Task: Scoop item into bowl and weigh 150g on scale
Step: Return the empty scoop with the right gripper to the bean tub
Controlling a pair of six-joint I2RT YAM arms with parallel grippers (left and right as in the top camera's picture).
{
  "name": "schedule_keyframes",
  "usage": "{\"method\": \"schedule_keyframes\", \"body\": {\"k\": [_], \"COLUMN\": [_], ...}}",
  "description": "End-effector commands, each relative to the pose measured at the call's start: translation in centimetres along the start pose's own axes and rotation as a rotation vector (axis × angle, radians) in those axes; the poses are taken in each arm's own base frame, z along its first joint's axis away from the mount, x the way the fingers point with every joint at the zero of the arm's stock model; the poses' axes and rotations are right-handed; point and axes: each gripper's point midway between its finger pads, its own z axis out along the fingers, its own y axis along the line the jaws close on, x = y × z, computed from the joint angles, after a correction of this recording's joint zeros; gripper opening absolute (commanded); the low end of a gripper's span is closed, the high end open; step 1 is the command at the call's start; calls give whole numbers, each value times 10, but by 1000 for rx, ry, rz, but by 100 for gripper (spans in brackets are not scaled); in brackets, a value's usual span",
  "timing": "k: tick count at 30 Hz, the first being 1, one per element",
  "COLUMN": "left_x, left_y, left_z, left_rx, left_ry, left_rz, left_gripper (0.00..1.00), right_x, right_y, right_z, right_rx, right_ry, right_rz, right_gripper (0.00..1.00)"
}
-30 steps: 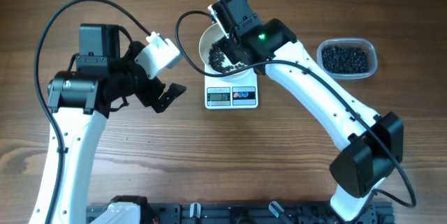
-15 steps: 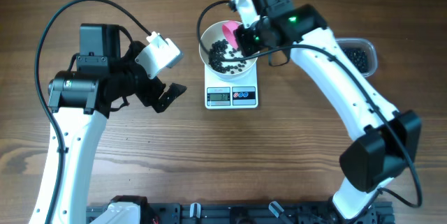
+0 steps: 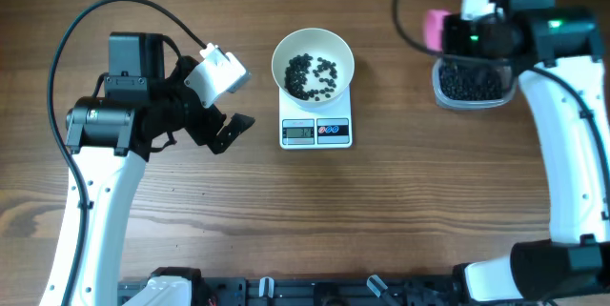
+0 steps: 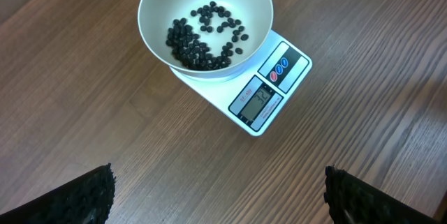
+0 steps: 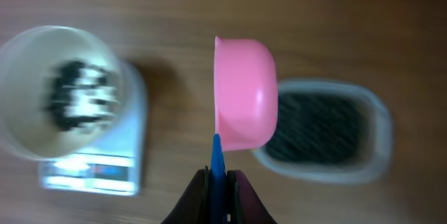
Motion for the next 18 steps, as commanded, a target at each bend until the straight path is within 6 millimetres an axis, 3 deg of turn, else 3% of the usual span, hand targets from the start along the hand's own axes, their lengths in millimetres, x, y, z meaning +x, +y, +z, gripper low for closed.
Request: {"method": "schedule_keyframes", "body": {"k": [1,5,11,18], "left_x": [3,3,3,3], "left_y": [-1,0,0,-1], "left_z": [3,3,3,3], "left_rx": [10,9,9,10], "left_ry": [6,6,6,6], "left_rz": [-14,-14,-13,-13], "left_gripper": [100,100,100,100], "right_x": [7,22,44,64], "right_y": [-44,-70,-90,-85], "right_z": [12,37,79,116], "right_rx": [183,281,333,275], "right_ry": [58,171,323,433], "right_rz": [22,33,38,43], "right_gripper": [4,4,4,4]}}
